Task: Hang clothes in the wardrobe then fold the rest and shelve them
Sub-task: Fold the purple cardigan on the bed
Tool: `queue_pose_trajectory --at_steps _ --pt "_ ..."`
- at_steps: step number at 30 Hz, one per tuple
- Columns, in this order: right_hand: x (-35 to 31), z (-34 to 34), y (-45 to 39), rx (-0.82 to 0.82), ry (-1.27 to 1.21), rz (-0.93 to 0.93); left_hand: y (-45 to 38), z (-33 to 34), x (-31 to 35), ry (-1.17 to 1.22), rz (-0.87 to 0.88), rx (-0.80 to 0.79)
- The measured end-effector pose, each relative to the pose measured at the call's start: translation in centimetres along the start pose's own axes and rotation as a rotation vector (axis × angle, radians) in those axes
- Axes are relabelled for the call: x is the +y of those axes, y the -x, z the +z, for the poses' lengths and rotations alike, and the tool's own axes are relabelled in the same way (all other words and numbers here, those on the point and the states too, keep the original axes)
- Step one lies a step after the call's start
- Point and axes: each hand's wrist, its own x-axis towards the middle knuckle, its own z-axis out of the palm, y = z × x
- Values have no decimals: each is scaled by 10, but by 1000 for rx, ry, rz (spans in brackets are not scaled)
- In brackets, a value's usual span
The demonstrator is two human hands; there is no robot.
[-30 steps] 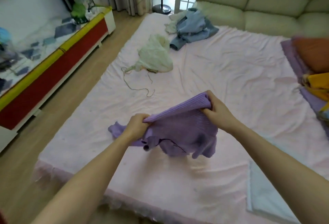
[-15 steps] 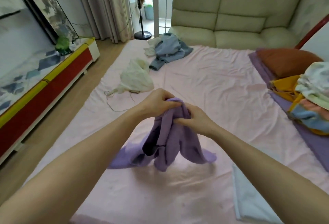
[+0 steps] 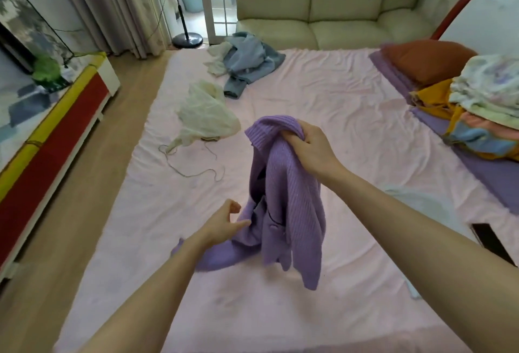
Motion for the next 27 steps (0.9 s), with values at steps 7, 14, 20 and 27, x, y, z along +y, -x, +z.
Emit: queue_pose_trajectory --at_steps 7,14,20,27 --pt "0 8 28 -90 57 4 -39 -1 13 57 87 128" --pt "-2 4 42 -142 181 -17 -60 6 16 205 53 291" --pt "40 -42 50 -24 1092 -37 -13 -17 9 -313 303 175" --pt "78 -21 77 -229 1319 -77 31 -36 22 -1481 111 -244"
